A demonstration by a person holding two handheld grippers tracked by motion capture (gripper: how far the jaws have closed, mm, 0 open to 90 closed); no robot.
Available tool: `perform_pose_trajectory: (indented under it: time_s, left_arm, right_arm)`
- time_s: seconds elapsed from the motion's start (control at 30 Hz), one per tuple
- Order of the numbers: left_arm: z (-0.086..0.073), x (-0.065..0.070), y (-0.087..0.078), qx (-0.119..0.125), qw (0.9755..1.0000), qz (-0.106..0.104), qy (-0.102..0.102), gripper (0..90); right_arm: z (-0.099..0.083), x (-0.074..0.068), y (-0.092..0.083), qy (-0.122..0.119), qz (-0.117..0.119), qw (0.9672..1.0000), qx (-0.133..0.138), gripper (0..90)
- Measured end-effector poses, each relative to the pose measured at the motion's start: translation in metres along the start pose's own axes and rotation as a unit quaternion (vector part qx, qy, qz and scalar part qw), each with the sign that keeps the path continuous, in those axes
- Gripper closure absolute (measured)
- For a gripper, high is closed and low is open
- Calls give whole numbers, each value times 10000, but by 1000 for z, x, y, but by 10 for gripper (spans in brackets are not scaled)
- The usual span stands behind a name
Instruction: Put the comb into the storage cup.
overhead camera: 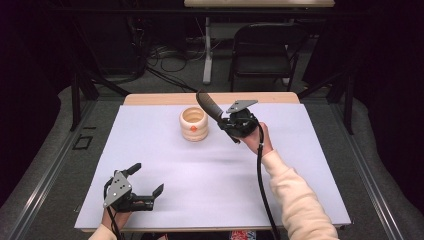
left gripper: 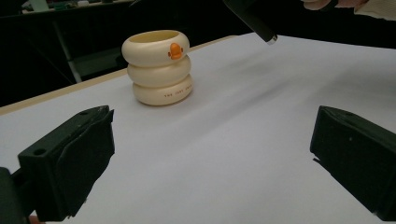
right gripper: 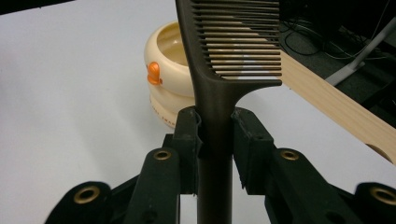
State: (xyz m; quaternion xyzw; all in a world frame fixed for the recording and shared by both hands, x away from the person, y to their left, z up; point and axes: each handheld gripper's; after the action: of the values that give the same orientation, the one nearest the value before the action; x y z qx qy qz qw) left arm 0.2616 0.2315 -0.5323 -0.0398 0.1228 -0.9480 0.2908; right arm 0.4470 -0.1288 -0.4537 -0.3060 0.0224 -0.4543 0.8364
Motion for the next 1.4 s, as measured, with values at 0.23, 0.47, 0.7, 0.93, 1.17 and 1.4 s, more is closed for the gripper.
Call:
perform_pose_trajectory:
  time_s: [0.23,0.47,0.7,0.93,1.17,1.4]
  left_arm:
    - [0,0,0,-17,10000,-3,30,1]
    - [0,0,0,-13,10000,2,19,0]
    - [0,0,0,-25,10000,-4,28,1]
    - [0,0,0,-12,10000,4,20,1]
    - [0,0,0,-8,10000,3,23,1]
    - [0,0,0,-3,10000,5,11,1]
  right_arm:
    - [9,-2,3,2,20,10000,73,725]
    - [15,-4,7,45,24,9998,167,725]
    - [20,-6,11,87,49,9997,223,725]
    - [25,-7,15,95,64,9995,285,724]
    - [29,-7,17,61,69,9994,336,725]
    - [33,-9,19,66,62,9991,419,725]
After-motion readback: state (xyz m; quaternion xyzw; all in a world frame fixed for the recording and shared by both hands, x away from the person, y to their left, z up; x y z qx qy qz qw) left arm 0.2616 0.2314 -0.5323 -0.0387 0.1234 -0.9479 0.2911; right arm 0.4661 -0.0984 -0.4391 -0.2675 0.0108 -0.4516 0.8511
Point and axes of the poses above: each handheld gripper's, and its own axes: y roughly forward along the jaws, z roughly out of its top, x roughly to its right, and after that the axes turned 15 degrees about -z, right-handed
